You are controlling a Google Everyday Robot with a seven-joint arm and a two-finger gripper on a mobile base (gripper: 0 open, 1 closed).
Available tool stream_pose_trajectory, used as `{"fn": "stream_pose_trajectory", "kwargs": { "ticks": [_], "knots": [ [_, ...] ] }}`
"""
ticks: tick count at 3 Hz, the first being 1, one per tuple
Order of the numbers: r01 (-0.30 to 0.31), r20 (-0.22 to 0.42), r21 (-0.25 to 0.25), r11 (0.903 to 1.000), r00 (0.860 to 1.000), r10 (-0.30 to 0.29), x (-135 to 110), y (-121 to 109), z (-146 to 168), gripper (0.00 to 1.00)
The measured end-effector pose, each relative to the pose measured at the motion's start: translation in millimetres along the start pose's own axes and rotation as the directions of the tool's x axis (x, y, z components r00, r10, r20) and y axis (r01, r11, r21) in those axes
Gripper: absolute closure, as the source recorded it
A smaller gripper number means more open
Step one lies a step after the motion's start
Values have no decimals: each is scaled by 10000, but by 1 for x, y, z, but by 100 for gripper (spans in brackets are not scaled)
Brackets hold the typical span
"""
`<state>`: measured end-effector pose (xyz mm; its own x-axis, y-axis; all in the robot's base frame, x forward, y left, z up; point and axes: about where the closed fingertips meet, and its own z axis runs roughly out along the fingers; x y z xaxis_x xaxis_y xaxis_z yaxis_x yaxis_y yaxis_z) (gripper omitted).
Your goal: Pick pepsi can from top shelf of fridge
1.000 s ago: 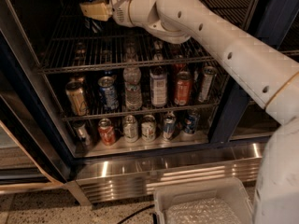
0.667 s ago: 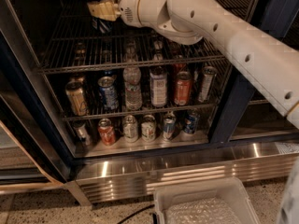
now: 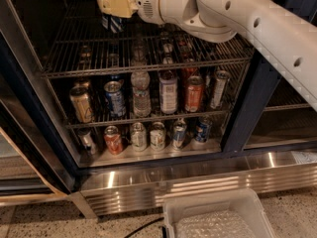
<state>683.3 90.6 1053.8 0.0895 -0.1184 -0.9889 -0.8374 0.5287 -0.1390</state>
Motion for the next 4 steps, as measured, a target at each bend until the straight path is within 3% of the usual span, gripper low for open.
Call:
{"fn": "stream_pose_trajectory", "kwargs": {
  "ticks": [2,4],
  "knots": [
    [-731,-88,341,9967,9973,734,25,21,-33,100],
    [-1099,68,1236,9862,9939,1099,31,41,-107,100]
  ]
}}
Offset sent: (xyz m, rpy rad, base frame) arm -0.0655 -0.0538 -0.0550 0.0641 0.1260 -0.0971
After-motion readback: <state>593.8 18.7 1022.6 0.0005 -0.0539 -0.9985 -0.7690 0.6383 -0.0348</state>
